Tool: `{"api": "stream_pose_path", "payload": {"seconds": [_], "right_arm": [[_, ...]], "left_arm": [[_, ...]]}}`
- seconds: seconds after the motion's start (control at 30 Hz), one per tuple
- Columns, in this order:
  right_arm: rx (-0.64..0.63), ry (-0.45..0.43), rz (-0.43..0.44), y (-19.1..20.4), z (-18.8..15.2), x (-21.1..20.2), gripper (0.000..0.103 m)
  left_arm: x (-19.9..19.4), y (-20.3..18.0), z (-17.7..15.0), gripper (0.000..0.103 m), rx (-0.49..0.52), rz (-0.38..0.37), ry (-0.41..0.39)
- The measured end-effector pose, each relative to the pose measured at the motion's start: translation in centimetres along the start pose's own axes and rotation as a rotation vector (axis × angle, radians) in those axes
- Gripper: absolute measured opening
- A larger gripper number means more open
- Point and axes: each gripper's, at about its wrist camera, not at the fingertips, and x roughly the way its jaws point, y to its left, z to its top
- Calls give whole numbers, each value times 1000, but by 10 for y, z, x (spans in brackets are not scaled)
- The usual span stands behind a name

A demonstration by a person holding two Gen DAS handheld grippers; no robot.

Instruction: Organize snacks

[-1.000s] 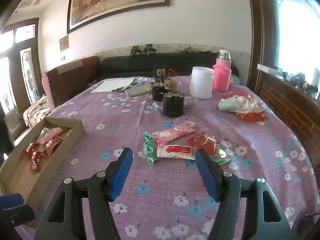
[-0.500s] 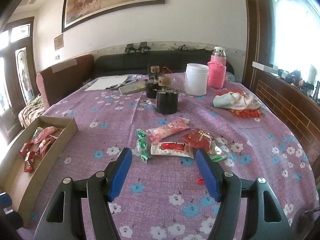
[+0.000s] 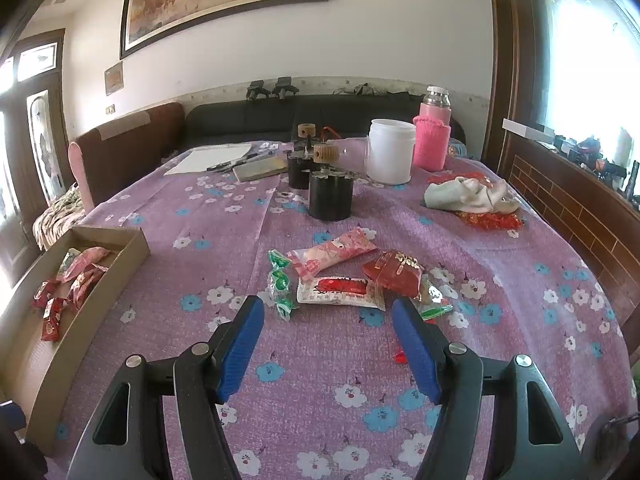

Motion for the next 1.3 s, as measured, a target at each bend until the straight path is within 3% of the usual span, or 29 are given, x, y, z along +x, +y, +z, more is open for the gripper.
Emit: {"api": "stream_pose_path", "payload": {"seconds": [0.13,0.23,0.27,0.3,0.33,0.6,0.73,1.3], "right_arm": [[-4,-2,-10,1,0,1,73],[-2,0,-28,0,-2,2,73],[-2,0,-35,0,-2,2,73],[-3,0,-41,0,-2,3,73],[-2,0,-43,-1,-2,3,73],[-12,-1,-69,0,-3,3,73],[-31,-5,-80,4,-4,4,73],[-38,15,-92,6,-6,10,73]], "left_arm": [[-5,3,1,62,-11,-21,-9],[-17,8,0,62,-17,-10,-59],[-21,9,0,66,-15,10,-84],[-23,10,1,78,-15,24,-97],[-26,13,0,81,-21,24,-108],[-24,14,-3,81,-10,-48,-82],[-14,9,-5,81,-2,-102,-28],[-19,12,-9,81,-3,-98,-38]]}}
